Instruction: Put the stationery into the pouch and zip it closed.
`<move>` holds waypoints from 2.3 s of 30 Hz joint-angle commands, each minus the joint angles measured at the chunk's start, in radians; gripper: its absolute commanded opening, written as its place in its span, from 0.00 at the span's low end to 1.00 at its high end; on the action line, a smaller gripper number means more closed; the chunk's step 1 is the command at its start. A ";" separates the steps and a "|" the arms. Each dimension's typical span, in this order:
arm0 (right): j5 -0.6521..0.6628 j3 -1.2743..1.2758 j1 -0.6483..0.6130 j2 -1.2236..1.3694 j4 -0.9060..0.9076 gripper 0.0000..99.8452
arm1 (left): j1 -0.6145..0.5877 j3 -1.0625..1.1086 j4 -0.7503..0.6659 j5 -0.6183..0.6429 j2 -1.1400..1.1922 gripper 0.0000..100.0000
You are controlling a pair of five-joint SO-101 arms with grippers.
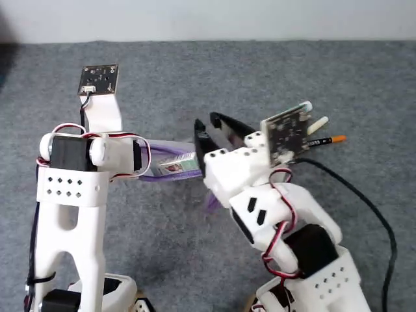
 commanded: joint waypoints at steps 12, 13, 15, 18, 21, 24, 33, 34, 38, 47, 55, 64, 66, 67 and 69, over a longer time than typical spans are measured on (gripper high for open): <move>-0.100 0.133 -0.116 -0.007 0.151 0.09 | 0.002 -0.045 -0.011 0.011 0.003 0.01; -0.100 0.160 -0.131 0.004 0.110 0.09 | 0.002 -0.045 -0.011 0.011 0.003 0.01; -0.100 0.173 -0.143 0.041 0.062 0.08 | 0.002 -0.045 -0.009 0.011 0.003 0.01; -0.098 0.144 -0.159 0.088 0.028 0.00 | 0.002 -0.045 -0.009 0.011 0.003 0.01; -0.092 0.091 -0.157 0.093 0.042 0.03 | 0.002 -0.045 -0.009 0.011 0.003 0.01; -0.077 0.003 -0.110 0.093 0.125 0.03 | 0.000 -0.045 -0.009 0.011 0.003 0.01; -0.049 -0.097 0.229 0.206 0.188 0.03 | -0.002 -0.045 -0.008 0.011 0.003 0.01; -0.049 -0.098 0.263 0.237 0.186 0.03 | -0.002 -0.045 -0.008 0.011 0.003 0.01; -0.049 -0.140 0.375 0.383 0.188 0.04 | -0.002 -0.045 -0.008 0.011 0.003 0.01; -0.049 -0.436 0.572 0.843 0.259 0.04 | 0.003 -0.045 -0.008 0.011 0.003 0.01; -0.147 -0.916 0.665 1.245 0.498 0.04 | 0.003 -0.044 -0.009 0.011 0.003 0.01; -0.215 -1.381 0.707 1.643 0.645 0.12 | 0.003 -0.042 -0.011 0.009 0.003 0.01; -0.218 -1.459 0.711 1.713 0.650 0.17 | 0.003 -0.042 -0.011 0.009 0.003 0.01; -0.216 -1.496 0.711 1.747 0.651 0.18 | 0.003 -0.042 -0.011 0.009 0.003 0.01; -0.216 -1.560 0.711 1.813 0.654 0.17 | 0.003 -0.042 -0.011 0.009 0.003 0.01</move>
